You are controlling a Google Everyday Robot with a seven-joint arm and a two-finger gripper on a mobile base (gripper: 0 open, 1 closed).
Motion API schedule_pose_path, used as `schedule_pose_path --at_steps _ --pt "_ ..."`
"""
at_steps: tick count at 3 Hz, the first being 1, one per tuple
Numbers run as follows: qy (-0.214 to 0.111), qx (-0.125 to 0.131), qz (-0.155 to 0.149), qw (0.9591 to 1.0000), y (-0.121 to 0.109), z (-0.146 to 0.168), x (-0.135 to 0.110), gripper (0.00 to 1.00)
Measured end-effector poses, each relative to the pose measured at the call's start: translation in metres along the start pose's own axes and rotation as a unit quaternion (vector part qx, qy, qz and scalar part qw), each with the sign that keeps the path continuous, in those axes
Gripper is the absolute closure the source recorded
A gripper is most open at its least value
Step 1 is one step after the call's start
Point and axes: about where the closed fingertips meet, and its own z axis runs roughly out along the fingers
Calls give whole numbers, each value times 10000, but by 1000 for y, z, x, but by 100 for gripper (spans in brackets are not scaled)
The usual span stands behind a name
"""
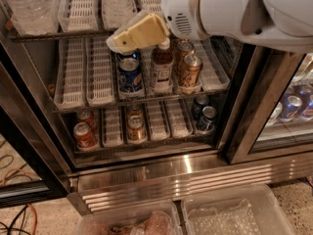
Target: Pick water bottle from top shelf of fridge
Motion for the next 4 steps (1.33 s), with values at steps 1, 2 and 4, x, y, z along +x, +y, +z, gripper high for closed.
schedule_pose_path --at_steps 1,2,4 --pt "-63 439 230 9988 -10 15 11 0" --pt "-188 851 374 9955 -15 31 22 0" --pt "-760 926 358 9922 -13 80 -8 0"
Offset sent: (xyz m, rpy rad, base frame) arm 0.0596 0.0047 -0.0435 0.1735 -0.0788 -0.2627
